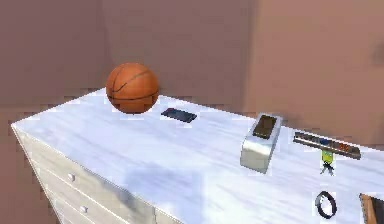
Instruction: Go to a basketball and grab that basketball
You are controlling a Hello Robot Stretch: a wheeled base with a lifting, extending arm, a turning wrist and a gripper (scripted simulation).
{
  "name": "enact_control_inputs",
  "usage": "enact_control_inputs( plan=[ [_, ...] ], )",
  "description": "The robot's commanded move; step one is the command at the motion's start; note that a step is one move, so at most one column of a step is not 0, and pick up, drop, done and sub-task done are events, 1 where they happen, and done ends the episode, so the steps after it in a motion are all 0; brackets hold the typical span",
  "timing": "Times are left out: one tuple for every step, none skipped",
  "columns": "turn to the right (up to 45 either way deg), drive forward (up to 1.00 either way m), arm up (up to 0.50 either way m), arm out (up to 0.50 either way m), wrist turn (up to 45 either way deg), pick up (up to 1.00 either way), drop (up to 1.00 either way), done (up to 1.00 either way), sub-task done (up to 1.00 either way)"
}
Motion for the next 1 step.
enact_control_inputs(
  plan=[
    [-45.0,0.0,0.0,0.0,0.0,0.0,0.0,0.0,0.0]
  ],
)
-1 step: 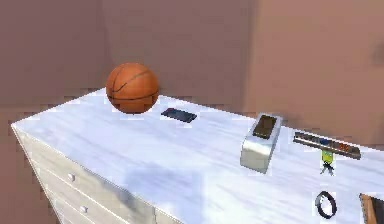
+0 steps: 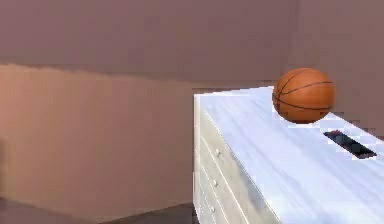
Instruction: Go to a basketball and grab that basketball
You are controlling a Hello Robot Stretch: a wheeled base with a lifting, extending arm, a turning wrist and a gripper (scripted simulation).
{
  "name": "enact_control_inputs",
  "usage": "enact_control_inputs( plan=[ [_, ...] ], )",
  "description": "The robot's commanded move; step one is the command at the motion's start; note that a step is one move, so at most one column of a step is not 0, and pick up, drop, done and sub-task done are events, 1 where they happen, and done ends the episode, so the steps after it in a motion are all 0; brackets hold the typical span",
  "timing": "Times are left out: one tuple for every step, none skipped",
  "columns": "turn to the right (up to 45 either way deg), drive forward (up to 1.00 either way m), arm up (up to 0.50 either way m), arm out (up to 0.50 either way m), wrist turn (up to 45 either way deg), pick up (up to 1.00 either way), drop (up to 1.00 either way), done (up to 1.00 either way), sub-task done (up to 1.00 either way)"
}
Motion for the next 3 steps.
enact_control_inputs(
  plan=[
    [-45.0,0.0,0.0,0.0,0.0,0.0,0.0,0.0,0.0],
    [-45.0,0.0,0.0,0.0,0.0,0.0,0.0,0.0,0.0],
    [-24.0,0.0,0.0,0.0,0.0,0.0,0.0,0.0,0.0]
  ],
)
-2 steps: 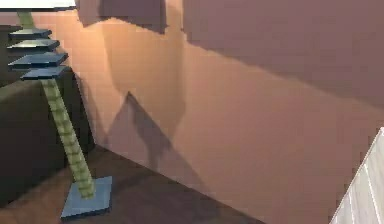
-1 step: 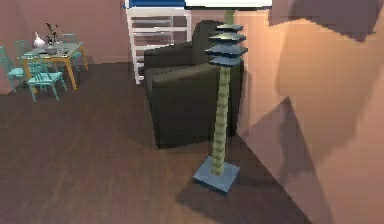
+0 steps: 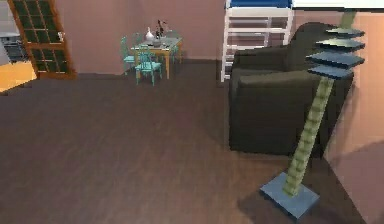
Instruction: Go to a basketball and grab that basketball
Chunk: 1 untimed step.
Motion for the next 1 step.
enact_control_inputs(
  plan=[
    [0.0,0.3,0.0,0.0,0.0,0.0,0.0,0.0,0.0]
  ],
)
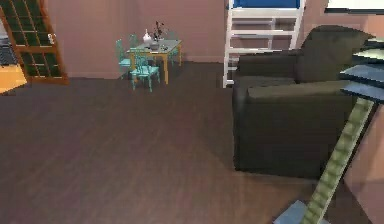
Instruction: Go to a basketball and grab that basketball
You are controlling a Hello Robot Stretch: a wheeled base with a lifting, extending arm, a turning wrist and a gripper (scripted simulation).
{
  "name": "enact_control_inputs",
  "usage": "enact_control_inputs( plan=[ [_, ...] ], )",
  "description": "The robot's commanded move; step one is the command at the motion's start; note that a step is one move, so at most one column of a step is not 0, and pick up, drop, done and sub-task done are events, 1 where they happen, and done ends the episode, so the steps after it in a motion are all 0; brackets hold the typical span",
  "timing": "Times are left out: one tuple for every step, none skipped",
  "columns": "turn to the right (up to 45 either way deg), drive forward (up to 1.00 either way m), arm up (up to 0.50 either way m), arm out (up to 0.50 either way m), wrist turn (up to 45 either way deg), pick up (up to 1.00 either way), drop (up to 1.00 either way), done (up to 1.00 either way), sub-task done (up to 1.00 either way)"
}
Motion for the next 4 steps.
enact_control_inputs(
  plan=[
    [45.0,0.0,0.0,0.0,0.0,0.0,0.0,0.0,0.0],
    [12.0,0.0,0.0,0.0,0.0,0.0,0.0,0.0,0.0],
    [45.0,0.0,0.0,0.0,0.0,0.0,0.0,0.0,0.0],
    [39.0,0.0,0.0,0.0,0.0,0.0,0.0,0.0,0.0]
  ],
)
